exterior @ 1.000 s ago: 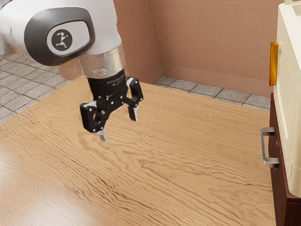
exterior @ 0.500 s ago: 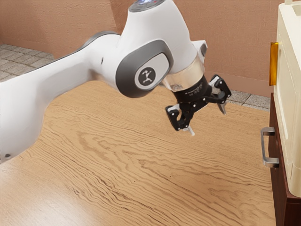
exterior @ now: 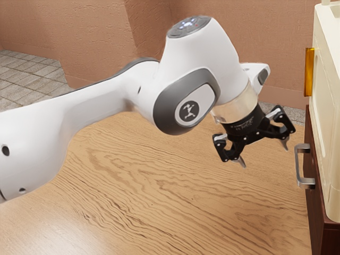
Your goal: Pull the drawer handle with one arm to open the drawer
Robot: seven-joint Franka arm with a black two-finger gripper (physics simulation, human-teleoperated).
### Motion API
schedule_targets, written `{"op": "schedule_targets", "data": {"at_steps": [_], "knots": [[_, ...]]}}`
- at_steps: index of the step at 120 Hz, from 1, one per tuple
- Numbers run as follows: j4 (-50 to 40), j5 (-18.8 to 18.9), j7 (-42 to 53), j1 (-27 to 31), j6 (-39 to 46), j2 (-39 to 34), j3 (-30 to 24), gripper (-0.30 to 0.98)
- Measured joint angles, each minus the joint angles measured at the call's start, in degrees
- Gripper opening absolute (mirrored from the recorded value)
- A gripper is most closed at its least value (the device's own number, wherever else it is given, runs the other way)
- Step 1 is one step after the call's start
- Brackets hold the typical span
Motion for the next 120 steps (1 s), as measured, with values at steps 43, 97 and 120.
{"op": "schedule_targets", "data": {"at_steps": [43,97,120], "knots": [[-2.7,-3.7,4.8,-1.6,3.0,-1.1,-0.2,0.68],[-5.8,-6.7,6.4,-1.3,5.4,-1.7,-0.4,0.66],[-5.0,-6.7,7.3,-0.3,6.2,-0.3,-0.4,0.65]]}}
